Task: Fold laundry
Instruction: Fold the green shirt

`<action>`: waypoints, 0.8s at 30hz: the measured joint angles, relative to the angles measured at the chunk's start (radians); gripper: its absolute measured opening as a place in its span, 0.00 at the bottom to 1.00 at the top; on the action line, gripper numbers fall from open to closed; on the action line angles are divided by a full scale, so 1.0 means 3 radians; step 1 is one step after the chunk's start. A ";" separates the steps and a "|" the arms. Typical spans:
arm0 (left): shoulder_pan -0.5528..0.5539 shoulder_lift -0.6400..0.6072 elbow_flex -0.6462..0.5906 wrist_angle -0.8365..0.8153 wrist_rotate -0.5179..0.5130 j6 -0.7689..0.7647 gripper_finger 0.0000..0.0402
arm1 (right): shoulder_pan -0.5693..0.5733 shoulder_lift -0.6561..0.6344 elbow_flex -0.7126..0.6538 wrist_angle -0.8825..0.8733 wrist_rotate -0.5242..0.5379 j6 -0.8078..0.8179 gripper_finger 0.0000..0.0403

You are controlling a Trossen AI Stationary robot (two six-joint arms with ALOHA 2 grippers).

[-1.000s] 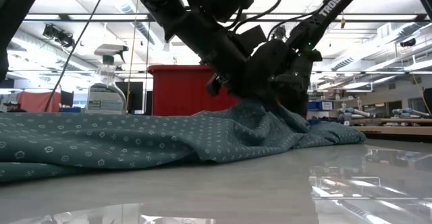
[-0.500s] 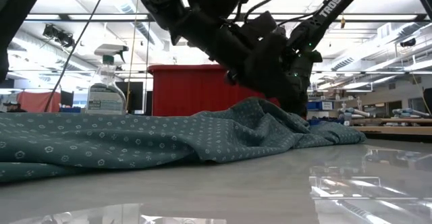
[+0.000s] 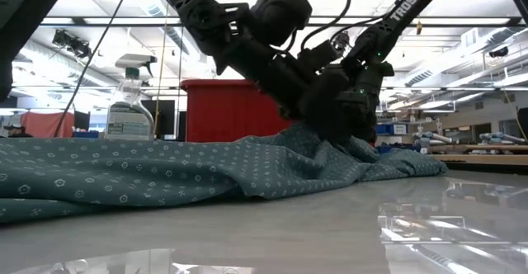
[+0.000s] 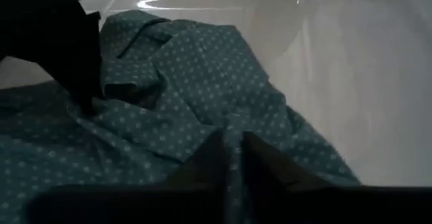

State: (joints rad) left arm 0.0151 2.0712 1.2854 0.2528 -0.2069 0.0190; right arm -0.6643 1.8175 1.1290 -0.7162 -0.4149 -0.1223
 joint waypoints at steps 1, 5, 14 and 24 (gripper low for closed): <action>0.0002 0.0000 0.0000 0.0011 0.0048 -0.0026 0.07 | 0.0000 0.0000 0.0000 0.0000 0.0000 0.0001 0.01; 0.0000 0.0000 0.0000 0.0031 0.0124 -0.0207 0.01 | 0.0000 -0.0015 0.0000 -0.0009 0.0004 0.0000 0.01; 0.0000 -0.0440 0.0003 -0.0274 -0.0213 -0.0066 0.00 | 0.0000 -0.0586 0.0000 -0.0064 0.0092 -0.0028 0.00; 0.0024 -0.0916 0.0001 -0.1099 -0.0552 0.0052 0.00 | 0.0041 -0.1177 -0.0002 -0.0065 0.0269 -0.0002 0.00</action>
State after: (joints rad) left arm 0.0222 1.7964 1.2858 -0.0768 -0.3725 0.0346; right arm -0.6522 1.4643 1.1284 -0.7355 -0.3341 -0.1229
